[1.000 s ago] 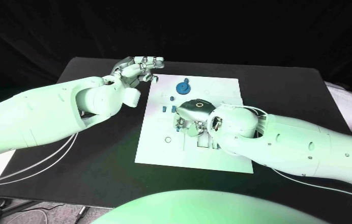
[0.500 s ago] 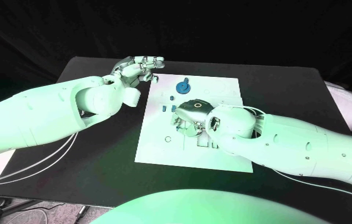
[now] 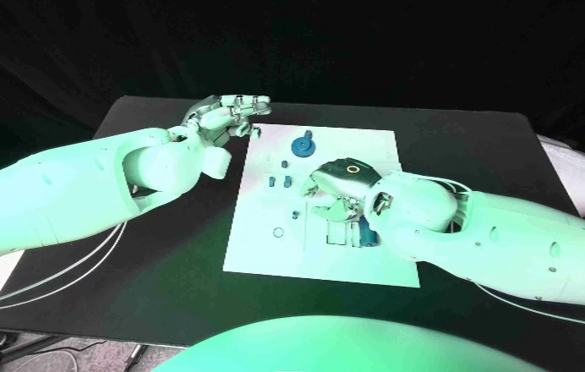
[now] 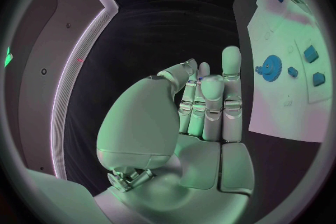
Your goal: Assemble the parts on the task board
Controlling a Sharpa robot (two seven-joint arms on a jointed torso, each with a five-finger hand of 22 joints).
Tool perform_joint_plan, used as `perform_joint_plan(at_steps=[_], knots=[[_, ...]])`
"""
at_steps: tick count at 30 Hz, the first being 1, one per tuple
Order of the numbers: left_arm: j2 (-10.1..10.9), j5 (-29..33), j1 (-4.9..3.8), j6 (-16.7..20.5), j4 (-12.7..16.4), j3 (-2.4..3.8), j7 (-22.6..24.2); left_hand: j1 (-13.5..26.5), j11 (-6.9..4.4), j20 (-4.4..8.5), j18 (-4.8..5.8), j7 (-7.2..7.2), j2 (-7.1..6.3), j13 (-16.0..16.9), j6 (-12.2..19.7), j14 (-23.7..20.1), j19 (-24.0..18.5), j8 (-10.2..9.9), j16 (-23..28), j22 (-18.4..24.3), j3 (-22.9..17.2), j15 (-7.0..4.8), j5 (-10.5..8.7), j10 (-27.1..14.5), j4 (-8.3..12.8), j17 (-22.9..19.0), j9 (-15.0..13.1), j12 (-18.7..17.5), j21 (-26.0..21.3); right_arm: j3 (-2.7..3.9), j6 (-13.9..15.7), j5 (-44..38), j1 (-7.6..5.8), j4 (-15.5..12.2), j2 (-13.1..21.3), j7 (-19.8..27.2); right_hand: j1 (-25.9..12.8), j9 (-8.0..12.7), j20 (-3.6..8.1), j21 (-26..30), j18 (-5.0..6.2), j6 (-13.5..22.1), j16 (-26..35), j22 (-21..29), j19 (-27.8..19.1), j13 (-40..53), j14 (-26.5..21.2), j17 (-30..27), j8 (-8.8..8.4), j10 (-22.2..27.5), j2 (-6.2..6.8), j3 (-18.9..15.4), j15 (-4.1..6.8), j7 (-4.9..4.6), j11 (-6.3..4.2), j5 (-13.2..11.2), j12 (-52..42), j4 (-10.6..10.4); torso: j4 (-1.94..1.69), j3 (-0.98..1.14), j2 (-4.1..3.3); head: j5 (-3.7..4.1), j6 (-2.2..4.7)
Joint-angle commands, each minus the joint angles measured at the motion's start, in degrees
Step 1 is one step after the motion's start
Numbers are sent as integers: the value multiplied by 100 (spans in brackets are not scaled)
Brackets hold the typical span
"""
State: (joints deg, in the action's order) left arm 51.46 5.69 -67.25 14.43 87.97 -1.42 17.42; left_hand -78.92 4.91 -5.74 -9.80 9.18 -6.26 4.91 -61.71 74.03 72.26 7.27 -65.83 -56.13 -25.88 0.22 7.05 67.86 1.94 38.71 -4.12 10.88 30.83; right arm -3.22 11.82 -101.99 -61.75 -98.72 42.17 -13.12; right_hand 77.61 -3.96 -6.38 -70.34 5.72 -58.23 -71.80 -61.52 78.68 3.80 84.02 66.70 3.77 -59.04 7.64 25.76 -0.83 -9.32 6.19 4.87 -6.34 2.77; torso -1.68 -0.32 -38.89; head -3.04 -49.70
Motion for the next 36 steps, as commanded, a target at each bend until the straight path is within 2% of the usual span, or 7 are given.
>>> perform_joint_plan(at_steps=[1, 7, 12, 15, 20, 28, 36], knots=[[9, -20, 0, -116, 13, 3, 6, -24, 0, -2, -59, 10, -8, 9, 13, -44, -36, 25, 40, 12, 25, -13, 17, -39, 22, -17, 9, 23, -30, 25, 268, -4, -123, -118, 241, -184, 8, -6, -17, 5, 37, -41, -13, -2, 27, -5, 186, -8, 19, -52, -4, -12, 15, 22, -24, 14, -35, 14, 10, -6, -5, 56, 38], [22, -30, 0, -126, 33, 3, 5, -24, 0, -2, -59, 10, -8, 9, 13, -44, -36, 25, 40, 12, 25, -13, 17, -39, 22, -17, 9, 23, -30, 56, 86, 37, -389, -214, 719, -424, -91, 18, 130, 17, 40, 56, -6, 8, 42, -25, 190, -35, -24, 214, 139, -242, 199, 177, -112, -72, 109, -54, 17, -6, 0, 110, 83], [22, -45, 0, -142, 52, 3, 7, -24, 0, -2, -59, 10, -8, 9, 13, -44, -36, 25, 40, 12, 25, -13, 17, -39, 22, -17, 9, 23, -30, 62, -232, -19, -477, -127, 894, -525, -13, 17, 224, 34, 33, 109, 3, 18, 57, -19, 202, -57, -21, 366, 171, -515, 290, 286, -181, -140, 188, -133, 4, -5, -4, 135, 109], [21, -49, 0, -147, 53, 3, 9, -24, 0, -2, -59, 10, -8, 9, 13, -44, -36, 25, 40, 12, 25, -13, 17, -39, 22, -17, 9, 23, -30, 61, -375, -48, -476, -54, 896, -527, 9, 15, 229, 36, 32, 107, 5, 19, 59, -18, 204, -60, -18, 371, 166, -542, 293, 301, -190, -150, 189, -142, 5, 2, -5, 136, 109], [20, -51, 0, -155, 53, 3, 11, -24, 0, -2, -59, 10, -8, 9, 13, -44, -36, 25, 40, 12, 25, -13, 17, -39, 22, -17, 9, 23, -30, 57, -539, -64, -443, 51, 836, -478, 62, 9, 233, 34, 28, 76, 7, 12, 68, -9, 208, -67, -8, 310, 127, -574, 293, 321, -197, -150, 155, -161, -7, -6, -6, 144, 110], [27, -53, 0, -156, 43, 3, 6, -24, 0, -2, -59, 10, -8, 9, 13, -44, -36, 25, 40, 12, 25, -13, 17, -39, 22, -17, 9, 23, -30, 46, -854, 10, -384, 39, 773, -377, 137, 0, 244, 35, 26, -24, -4, 10, 87, -3, 220, -68, 5, 72, 56, -583, 308, 294, -230, -129, 41, -181, -7, -5, -8, 120, 86], [29, -66, 0, -159, 31, 3, 3, -24, 0, -2, -59, 10, -8, 9, 13, -44, -36, 25, 40, 12, 25, -13, 17, -39, 22, -17, 9, 23, -30, 40, -823, 84, -353, 70, 708, -295, 174, -15, 214, 37, 17, -205, -2, 9, 101, -15, 222, -85, 30, -188, -59, -458, 259, 269, -224, -98, -38, -201, 0, -4, -3, 113, 85]])
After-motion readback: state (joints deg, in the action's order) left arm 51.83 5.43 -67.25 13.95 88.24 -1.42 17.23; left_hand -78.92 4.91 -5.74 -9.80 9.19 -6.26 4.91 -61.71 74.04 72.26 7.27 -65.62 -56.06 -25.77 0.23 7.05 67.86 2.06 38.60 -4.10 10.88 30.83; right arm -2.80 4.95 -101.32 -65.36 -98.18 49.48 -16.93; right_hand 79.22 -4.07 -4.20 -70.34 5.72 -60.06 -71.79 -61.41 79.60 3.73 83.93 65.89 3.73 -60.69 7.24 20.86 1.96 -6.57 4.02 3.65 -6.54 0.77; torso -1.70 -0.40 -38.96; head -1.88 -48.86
